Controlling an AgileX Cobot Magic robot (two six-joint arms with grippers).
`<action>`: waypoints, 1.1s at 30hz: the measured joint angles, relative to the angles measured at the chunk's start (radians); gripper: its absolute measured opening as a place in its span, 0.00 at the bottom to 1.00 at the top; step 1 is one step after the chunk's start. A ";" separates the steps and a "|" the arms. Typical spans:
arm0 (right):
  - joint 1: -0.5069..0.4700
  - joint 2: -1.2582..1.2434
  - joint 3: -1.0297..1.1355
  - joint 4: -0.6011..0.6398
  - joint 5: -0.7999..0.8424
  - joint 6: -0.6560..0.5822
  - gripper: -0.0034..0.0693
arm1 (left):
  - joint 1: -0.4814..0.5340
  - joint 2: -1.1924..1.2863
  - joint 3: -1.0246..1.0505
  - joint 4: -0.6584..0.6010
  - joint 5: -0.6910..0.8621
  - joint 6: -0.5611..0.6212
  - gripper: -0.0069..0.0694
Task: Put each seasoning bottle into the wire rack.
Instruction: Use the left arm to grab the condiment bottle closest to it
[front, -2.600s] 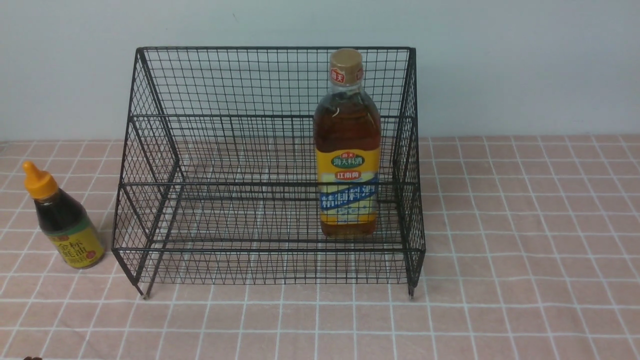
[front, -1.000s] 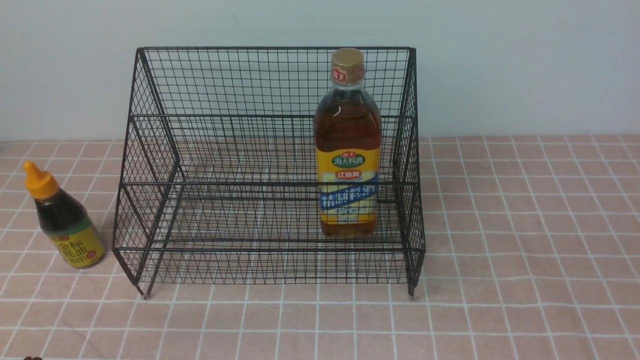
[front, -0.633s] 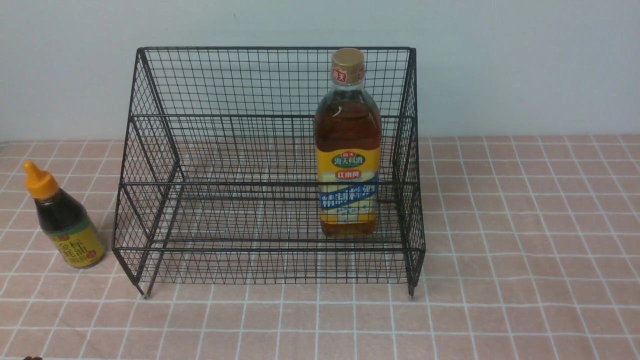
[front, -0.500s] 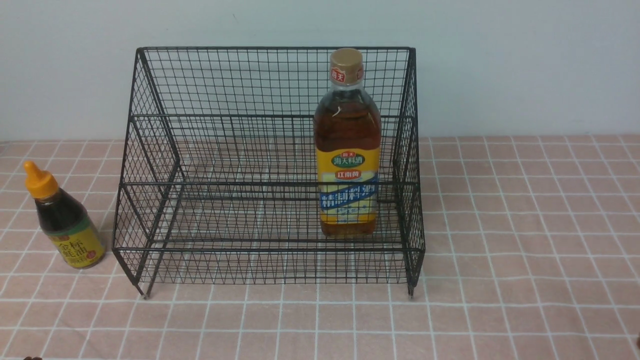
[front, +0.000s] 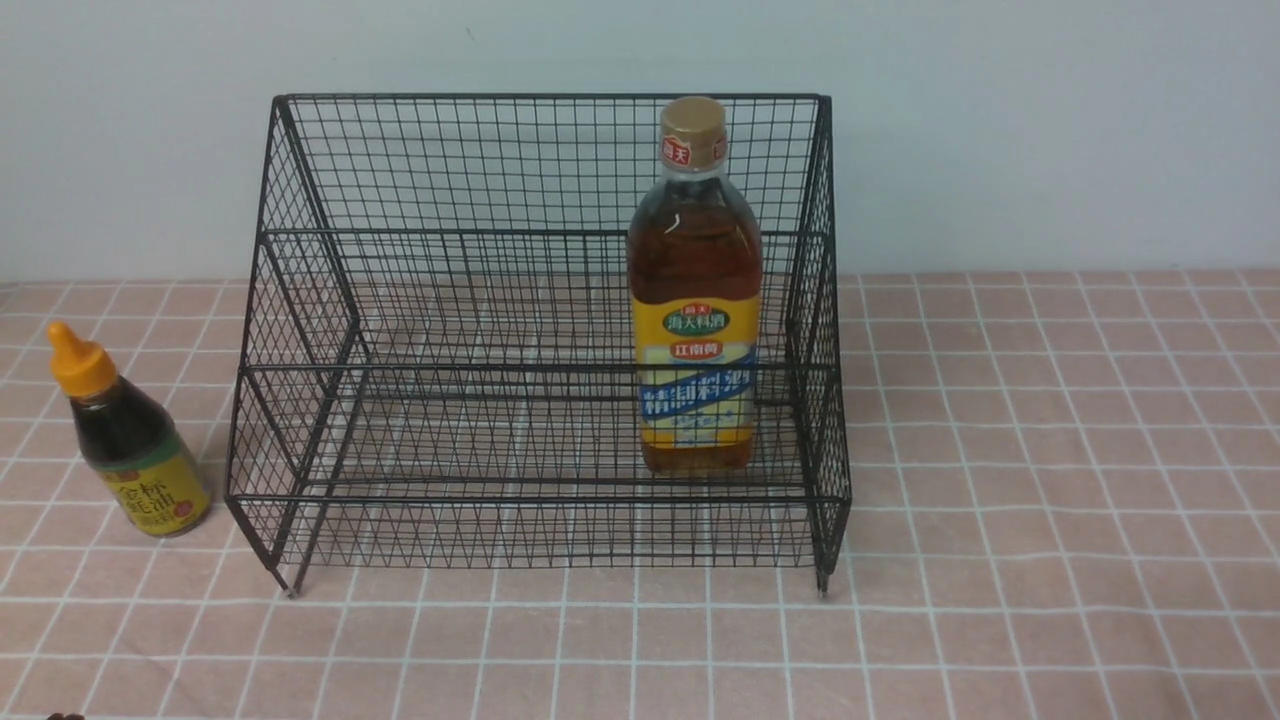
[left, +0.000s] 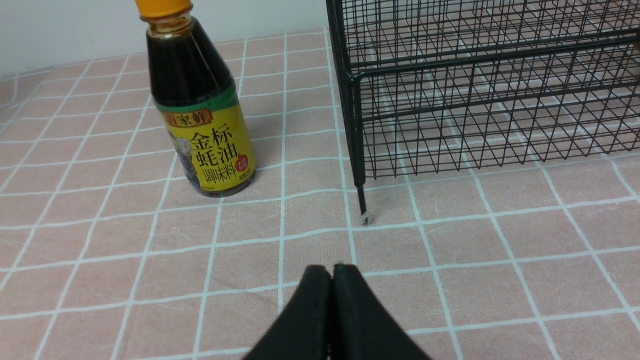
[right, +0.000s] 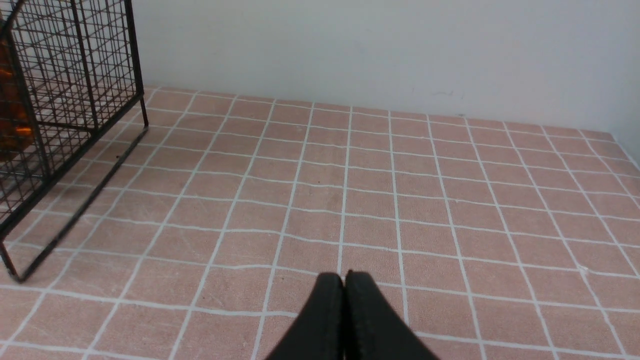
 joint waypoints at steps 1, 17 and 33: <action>0.000 0.000 0.000 0.000 0.000 0.000 0.03 | 0.000 0.000 0.000 0.000 0.000 0.000 0.07; 0.000 0.000 0.000 0.000 0.000 0.001 0.03 | 0.000 0.000 0.000 0.000 0.000 0.000 0.07; 0.000 0.000 0.000 0.000 0.000 0.003 0.03 | 0.000 0.000 0.003 -0.330 -0.131 -0.150 0.07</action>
